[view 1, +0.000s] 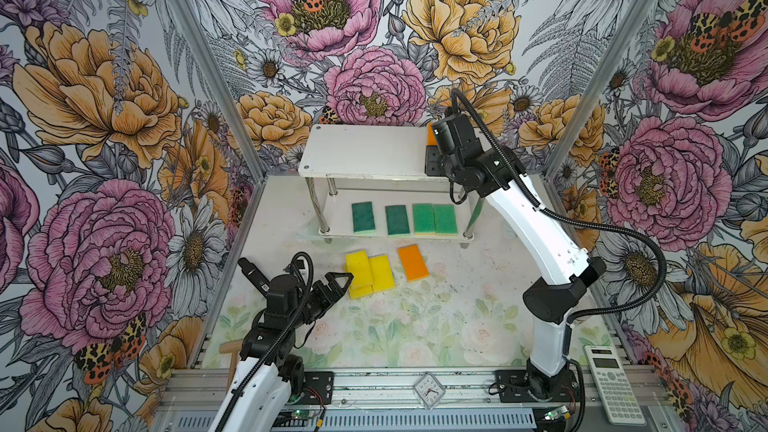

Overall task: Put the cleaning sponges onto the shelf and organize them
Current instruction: 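Lower the held orange sponge toward the top shelf beside the first sponge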

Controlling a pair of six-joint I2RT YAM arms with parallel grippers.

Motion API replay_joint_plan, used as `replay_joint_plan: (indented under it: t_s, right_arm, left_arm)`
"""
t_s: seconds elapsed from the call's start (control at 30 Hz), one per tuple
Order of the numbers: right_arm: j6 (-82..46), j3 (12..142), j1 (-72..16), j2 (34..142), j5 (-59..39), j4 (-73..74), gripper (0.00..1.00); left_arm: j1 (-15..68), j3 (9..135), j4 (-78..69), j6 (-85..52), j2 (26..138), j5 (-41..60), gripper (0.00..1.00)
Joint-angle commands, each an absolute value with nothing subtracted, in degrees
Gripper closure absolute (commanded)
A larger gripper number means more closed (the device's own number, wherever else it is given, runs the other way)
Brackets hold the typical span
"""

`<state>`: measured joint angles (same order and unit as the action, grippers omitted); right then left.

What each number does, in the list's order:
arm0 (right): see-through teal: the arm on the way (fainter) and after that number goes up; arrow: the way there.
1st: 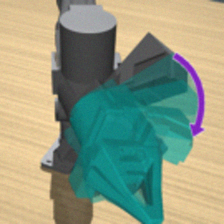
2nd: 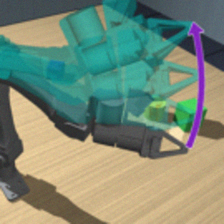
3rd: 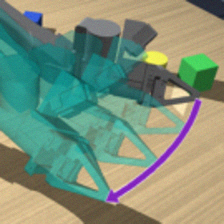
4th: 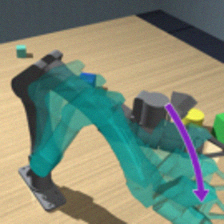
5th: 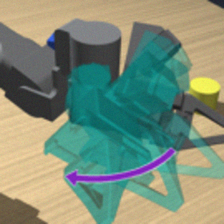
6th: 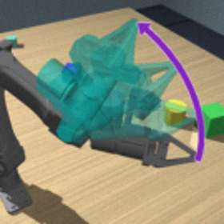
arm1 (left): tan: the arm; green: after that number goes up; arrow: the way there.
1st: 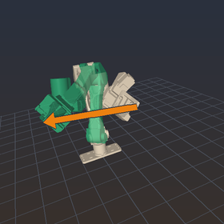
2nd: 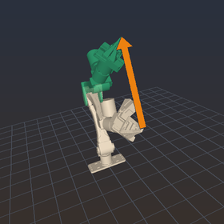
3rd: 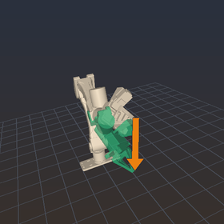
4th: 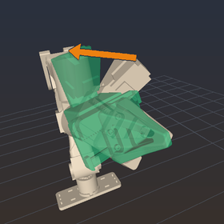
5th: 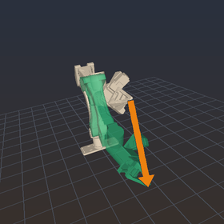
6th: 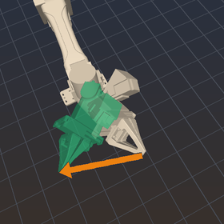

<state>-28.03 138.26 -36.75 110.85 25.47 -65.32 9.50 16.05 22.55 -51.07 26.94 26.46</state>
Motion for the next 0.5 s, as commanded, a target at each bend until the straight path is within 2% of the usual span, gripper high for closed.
replay_joint_plan:
  t_s: [0.0, 0.47]
  right_arm:
    - [-28.4, 137.9, -36.4, 110.3, 27.2, -65.2, 0.42]
    - [-28.8, 137.8, -36.4, 110.5, 29.4, -65.1, 0.41]
  left_arm:
    - [8.8, 15.3, 22.7, -50.9, 26.6, 27.0, 0.01]
    - [8.9, 15.1, 22.8, -51.1, 26.5, 27.2, 0.01]
